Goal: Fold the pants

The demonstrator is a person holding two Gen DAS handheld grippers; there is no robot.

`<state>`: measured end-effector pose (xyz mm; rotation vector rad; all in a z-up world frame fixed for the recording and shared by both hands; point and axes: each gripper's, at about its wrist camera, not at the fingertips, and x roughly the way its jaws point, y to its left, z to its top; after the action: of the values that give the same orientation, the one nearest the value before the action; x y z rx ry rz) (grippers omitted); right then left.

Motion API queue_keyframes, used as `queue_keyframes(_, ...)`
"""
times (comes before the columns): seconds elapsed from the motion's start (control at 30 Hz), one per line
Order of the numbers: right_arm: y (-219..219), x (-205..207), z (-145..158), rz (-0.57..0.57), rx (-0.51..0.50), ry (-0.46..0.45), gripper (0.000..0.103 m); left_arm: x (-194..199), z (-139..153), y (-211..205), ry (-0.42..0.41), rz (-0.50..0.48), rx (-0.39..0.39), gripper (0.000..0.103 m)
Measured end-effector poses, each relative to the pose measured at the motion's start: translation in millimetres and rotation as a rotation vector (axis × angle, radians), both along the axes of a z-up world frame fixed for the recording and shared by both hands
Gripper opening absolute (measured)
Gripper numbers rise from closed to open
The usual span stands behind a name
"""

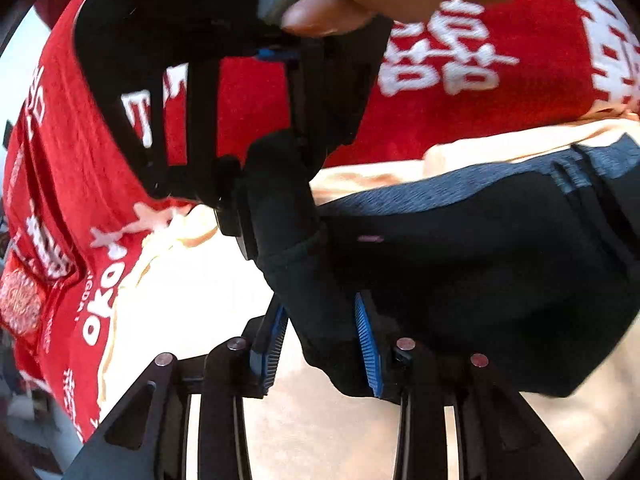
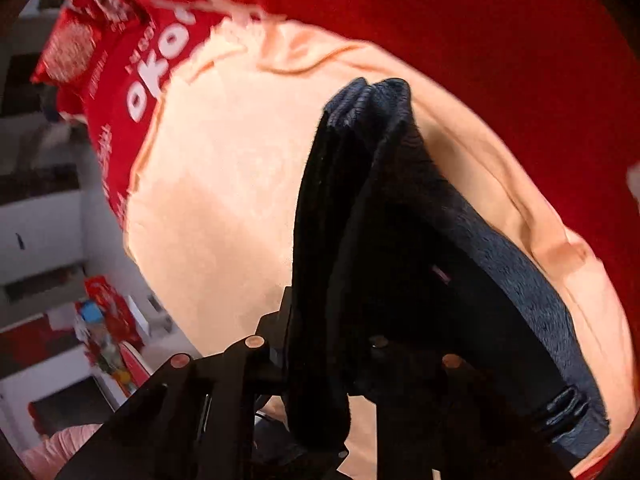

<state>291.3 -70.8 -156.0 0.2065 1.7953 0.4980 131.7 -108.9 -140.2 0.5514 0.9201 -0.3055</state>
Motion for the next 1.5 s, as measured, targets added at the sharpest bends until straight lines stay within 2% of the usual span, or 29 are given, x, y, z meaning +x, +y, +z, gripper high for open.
queue_keyframes(0.3,-85.2,-45.6,64.8,-0.169,0.161,-0.135,0.019,-25.2,45.4,-45.0,0.002,-0.086,-0.078,0.036)
queue_keyframes(0.53,-178.0,-110.9,111.1,-0.343,0.255,-0.251,0.019,-59.0,82.0,-106.5,-0.007,-0.203,-0.136,0.036)
queue_keyframes(0.67,-234.7,-151.1,123.1,-0.455,0.279,-0.291,0.019,-81.6,93.0,-151.6,0.002,-0.291,-0.153,0.036)
queue_keyframes(0.83,-287.6,-196.7,116.4,-0.567,0.291,-0.307,0.022,-112.8,89.4,-209.3,0.042,-0.390,-0.146,0.036)
queue_keyframes(1.03,-337.9,-247.6,91.2,-0.688,0.303,-0.281,0.022,-143.3,63.5,-253.2,0.075,-0.477,-0.098,0.036)
queue_keyframes(1.23,-375.5,-274.3,63.1,-0.767,0.320,-0.264,0.022,-163.7,37.4,-287.8,0.107,-0.515,-0.058,0.036)
queue_keyframes(1.4,-401.4,-290.6,22.0,-0.816,0.305,-0.202,0.022,-173.2,5.2,-303.9,0.158,-0.526,0.006,0.036)
queue_keyframes(1.43,-403.7,-292.9,14.8,-0.832,0.310,-0.189,0.022,-174.4,-0.1,-304.5,0.165,-0.526,0.018,0.037)
queue_keyframes(1.5,-405.1,-298.1,1.9,-0.857,0.317,-0.173,0.026,-173.6,-6.8,-302.4,0.188,-0.520,0.031,0.058)
